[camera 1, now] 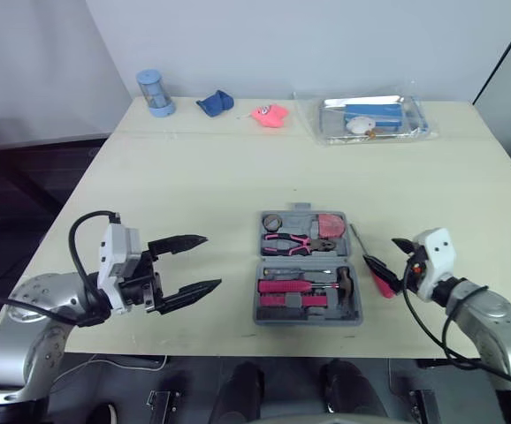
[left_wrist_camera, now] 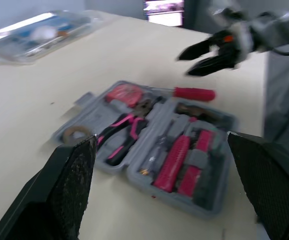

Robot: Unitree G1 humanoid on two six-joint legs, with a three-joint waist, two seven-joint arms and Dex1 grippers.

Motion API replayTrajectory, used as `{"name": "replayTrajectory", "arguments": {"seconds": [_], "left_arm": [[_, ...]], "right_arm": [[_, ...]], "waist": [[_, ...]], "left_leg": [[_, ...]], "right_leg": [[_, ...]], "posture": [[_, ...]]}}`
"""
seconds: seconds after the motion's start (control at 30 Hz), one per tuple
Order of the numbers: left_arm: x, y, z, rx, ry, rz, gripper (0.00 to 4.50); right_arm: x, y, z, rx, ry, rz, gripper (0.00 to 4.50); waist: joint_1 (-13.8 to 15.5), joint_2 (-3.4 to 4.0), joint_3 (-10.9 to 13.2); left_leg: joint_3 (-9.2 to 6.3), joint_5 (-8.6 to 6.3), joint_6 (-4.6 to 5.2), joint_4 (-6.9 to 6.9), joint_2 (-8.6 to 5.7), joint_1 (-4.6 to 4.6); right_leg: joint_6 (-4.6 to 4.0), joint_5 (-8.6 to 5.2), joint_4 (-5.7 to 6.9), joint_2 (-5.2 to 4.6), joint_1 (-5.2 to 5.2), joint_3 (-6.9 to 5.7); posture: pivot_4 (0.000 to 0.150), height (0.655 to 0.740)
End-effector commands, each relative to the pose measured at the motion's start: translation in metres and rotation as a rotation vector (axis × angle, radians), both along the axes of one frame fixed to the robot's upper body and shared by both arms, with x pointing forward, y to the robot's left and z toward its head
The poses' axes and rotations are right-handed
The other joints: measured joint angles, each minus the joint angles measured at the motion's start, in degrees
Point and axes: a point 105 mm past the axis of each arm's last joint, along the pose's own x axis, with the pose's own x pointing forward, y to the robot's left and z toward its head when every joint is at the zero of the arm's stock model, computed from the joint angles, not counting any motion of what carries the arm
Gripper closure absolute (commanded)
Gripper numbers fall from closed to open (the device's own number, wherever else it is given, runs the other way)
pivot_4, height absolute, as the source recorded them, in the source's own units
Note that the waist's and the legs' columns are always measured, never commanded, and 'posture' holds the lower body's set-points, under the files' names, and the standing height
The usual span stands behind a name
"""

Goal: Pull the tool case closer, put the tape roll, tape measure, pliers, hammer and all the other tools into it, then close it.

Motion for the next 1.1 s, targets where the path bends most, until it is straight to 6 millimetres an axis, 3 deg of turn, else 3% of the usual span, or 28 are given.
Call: {"name": "replayTrajectory", "arguments": {"seconds": [0.03,0.33,0.43,0.47,0.53,0.63,0.7,0.93,1.1], "left_arm": [[-0.009,-0.012,0.015,-0.028,-0.015,-0.112,0.13],[-0.010,-0.013,0.016,0.004,-0.005,-0.193,0.13],[-0.010,-0.014,0.017,0.000,-0.007,-0.197,0.00],[-0.010,-0.015,0.017,-0.001,-0.007,-0.198,0.00],[-0.009,-0.015,0.017,-0.003,-0.008,-0.198,0.00],[-0.009,-0.014,0.017,-0.002,-0.009,-0.196,0.00],[-0.009,-0.015,0.017,-0.003,-0.009,-0.198,0.00],[-0.009,-0.016,0.017,-0.003,-0.005,-0.210,0.00],[-0.011,-0.018,0.019,-0.008,-0.008,-0.230,0.00]], "right_arm": [[0.005,0.001,-0.001,-0.055,0.005,-0.068,0.00],[0.010,0.001,-0.021,-0.098,0.071,-0.158,0.00],[0.013,0.003,-0.021,-0.085,0.068,-0.168,0.83],[0.013,0.003,-0.022,-0.087,0.070,-0.166,1.44],[0.013,0.005,-0.025,-0.084,0.093,-0.160,2.14],[0.014,0.007,-0.026,-0.072,0.099,-0.160,3.56],[0.015,0.007,-0.026,-0.069,0.102,-0.160,4.02],[0.013,0.005,-0.027,-0.035,0.146,-0.179,4.02],[0.013,0.001,-0.014,-0.028,0.116,-0.203,4.02]], "waist": [[0.0,0.00,0.0],[-0.1,0.01,0.0],[-0.2,0.02,0.0],[-0.2,0.02,0.0],[-0.2,0.02,0.0],[-0.2,0.02,0.0],[-0.2,0.02,0.0],[-0.2,0.02,0.0],[-0.2,0.02,0.0]], "left_leg": [[0.00,0.00,0.00,0.00,0.00,0.00],[0.01,0.00,0.00,-0.01,0.00,0.00],[0.00,0.00,0.00,-0.01,0.01,0.00],[0.00,0.00,0.00,-0.01,0.01,-0.02],[0.01,0.00,0.00,-0.01,0.01,-0.03],[0.01,0.00,0.00,-0.01,0.01,-0.03],[0.01,0.00,0.00,-0.01,0.01,-0.03],[0.01,0.00,0.00,-0.01,0.01,-0.03],[0.01,0.00,0.00,-0.01,0.01,-0.04]], "right_leg": [[0.00,0.00,0.00,0.00,0.00,0.00],[0.00,0.00,0.00,0.01,-0.02,0.00],[0.00,0.00,0.00,0.02,-0.03,0.00],[0.00,0.00,0.00,0.02,-0.05,0.00],[0.00,0.00,0.00,0.02,-0.07,0.01],[0.00,0.00,0.01,0.02,-0.09,0.01],[0.00,0.00,0.01,0.02,-0.09,0.01],[0.00,0.00,0.02,0.03,-0.10,0.02],[0.00,0.00,0.03,0.03,-0.11,0.02]], "posture": [[0.150,0.7400],[0.150,0.7400],[0.150,0.7400],[0.150,0.7400],[0.150,0.7400],[0.150,0.7400],[0.150,0.7400],[0.150,0.7400],[0.150,0.7400]]}}
